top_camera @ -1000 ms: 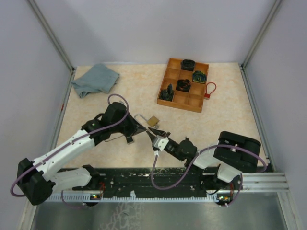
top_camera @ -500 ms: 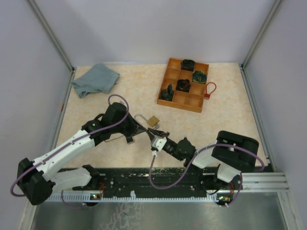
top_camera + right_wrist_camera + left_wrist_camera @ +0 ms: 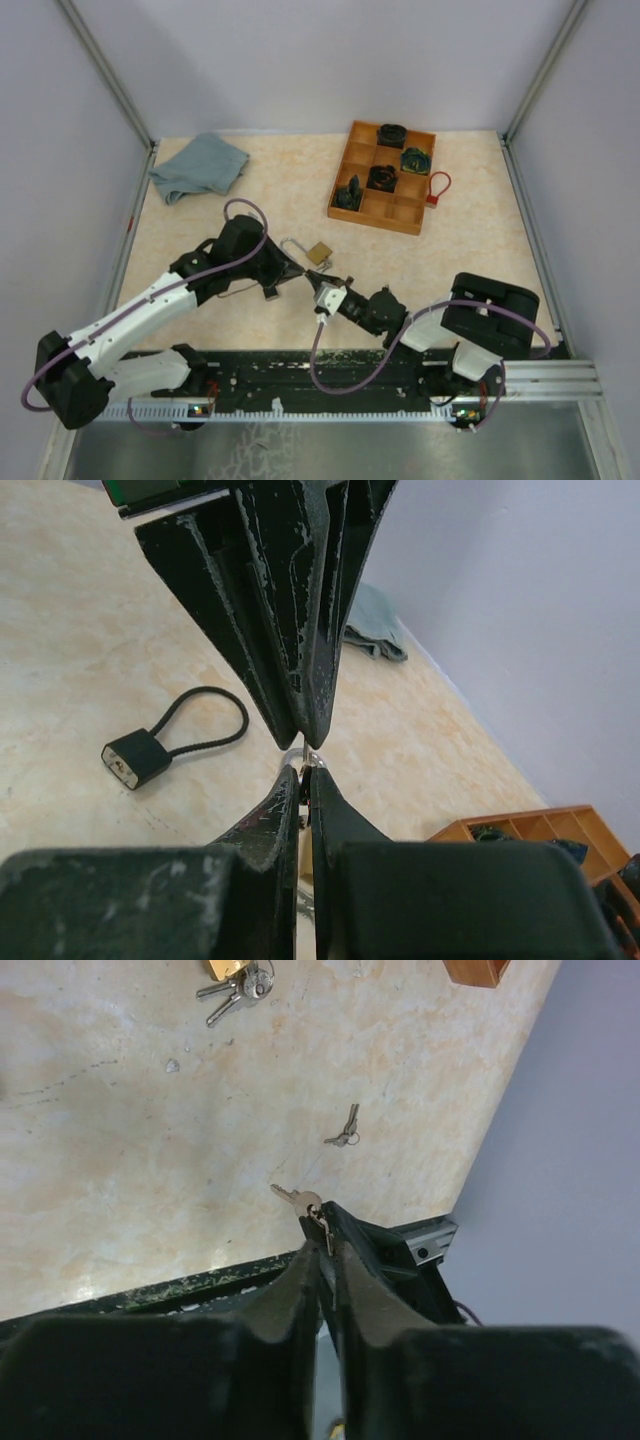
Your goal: Unlock with the key
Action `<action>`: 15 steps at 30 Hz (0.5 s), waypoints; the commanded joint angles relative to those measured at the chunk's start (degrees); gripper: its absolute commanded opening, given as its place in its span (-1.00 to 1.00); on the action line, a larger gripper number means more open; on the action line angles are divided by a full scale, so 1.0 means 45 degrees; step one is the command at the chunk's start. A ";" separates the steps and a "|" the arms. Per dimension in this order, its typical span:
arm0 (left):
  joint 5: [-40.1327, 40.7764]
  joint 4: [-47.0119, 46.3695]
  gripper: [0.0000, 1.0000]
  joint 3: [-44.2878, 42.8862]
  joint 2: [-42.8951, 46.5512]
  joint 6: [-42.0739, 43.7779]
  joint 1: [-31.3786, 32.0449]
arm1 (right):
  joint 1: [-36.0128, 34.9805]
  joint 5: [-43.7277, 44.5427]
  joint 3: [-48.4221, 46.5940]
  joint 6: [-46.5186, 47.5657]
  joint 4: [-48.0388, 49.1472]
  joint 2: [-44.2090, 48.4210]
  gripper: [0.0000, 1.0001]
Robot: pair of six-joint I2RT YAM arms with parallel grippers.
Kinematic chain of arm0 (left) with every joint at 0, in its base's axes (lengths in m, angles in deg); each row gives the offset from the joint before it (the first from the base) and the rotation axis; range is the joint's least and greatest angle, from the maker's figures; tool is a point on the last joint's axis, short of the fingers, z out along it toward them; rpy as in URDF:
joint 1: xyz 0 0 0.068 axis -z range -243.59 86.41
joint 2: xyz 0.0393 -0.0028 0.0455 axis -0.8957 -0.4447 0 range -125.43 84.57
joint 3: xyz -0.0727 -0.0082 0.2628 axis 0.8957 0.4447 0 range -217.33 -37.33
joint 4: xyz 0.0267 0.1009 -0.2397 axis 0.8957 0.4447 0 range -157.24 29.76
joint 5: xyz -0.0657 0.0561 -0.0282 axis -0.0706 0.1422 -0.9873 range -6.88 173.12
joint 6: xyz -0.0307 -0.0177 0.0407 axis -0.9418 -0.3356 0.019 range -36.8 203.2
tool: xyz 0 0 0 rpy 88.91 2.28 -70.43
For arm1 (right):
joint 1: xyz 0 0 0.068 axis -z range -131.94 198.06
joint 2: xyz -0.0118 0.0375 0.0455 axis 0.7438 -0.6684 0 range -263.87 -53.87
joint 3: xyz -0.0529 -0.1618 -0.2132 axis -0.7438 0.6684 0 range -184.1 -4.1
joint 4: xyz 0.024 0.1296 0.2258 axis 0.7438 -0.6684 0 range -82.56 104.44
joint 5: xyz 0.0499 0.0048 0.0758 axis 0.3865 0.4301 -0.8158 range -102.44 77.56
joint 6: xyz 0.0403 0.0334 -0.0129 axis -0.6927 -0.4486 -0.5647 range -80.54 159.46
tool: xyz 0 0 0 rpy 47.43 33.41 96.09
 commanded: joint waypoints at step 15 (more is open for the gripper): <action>0.3059 0.1711 0.62 0.0467 0.1121 0.3332 0.0047 | 0.1410 -0.2314 -0.1216 -0.7807 -0.8213 0.4950 -1.00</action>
